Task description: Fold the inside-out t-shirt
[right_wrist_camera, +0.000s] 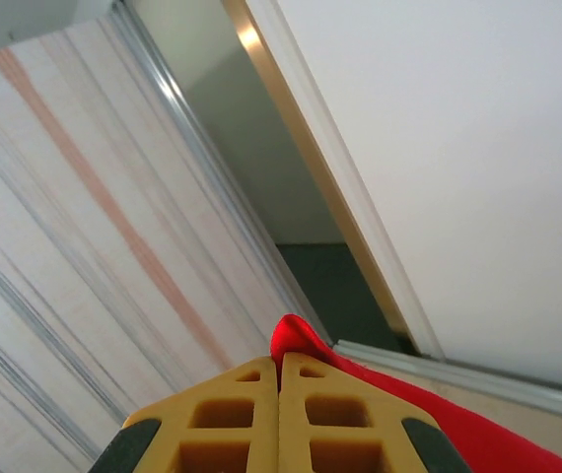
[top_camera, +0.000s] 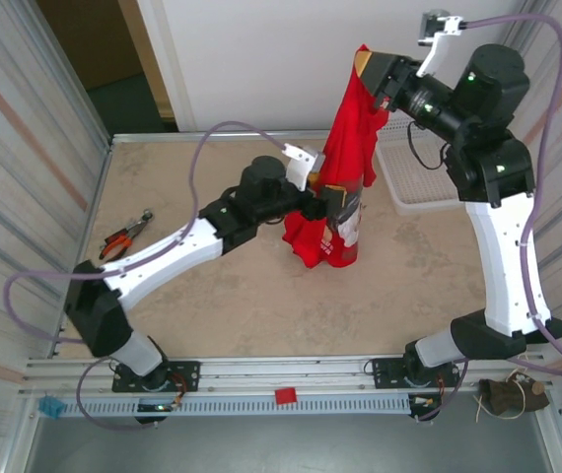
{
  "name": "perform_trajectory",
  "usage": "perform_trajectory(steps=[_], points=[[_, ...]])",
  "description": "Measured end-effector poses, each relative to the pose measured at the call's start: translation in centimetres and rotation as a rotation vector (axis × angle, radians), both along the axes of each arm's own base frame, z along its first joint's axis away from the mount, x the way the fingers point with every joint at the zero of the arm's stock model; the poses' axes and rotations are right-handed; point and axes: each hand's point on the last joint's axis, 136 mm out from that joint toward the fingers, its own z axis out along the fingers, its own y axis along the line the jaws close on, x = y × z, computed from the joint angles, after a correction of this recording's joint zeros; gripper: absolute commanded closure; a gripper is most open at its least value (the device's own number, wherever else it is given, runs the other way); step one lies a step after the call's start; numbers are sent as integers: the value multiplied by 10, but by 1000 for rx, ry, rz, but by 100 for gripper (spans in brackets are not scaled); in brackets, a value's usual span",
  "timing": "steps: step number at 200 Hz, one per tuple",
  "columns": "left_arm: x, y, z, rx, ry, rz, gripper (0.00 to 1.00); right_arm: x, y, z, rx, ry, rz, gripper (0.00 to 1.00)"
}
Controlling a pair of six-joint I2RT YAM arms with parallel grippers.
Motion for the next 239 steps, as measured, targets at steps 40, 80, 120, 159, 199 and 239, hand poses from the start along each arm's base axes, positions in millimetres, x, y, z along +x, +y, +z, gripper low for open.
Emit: perform_trajectory(steps=[40, 80, 120, 159, 199, 239], points=[[-5, 10, 6, 29, 5, -20, 100, -25, -28, 40, 5, -116, -96, 100], [-18, 79, 114, -168, -94, -10, 100, -38, -63, 60, 14, -185, -221, 100], [-45, 135, 183, -295, -177, -7, 100, -53, -64, 57, 24, -198, -210, 100], [-1, 163, 131, -225, -33, 75, 55, -44, -37, 33, 39, -144, -126, 100], [83, 202, -6, -66, 293, 295, 34, 14, 13, -69, -58, 88, -67, 100], [56, 207, -99, 126, 456, 416, 33, 51, 20, -142, -146, 269, -98, 100]])
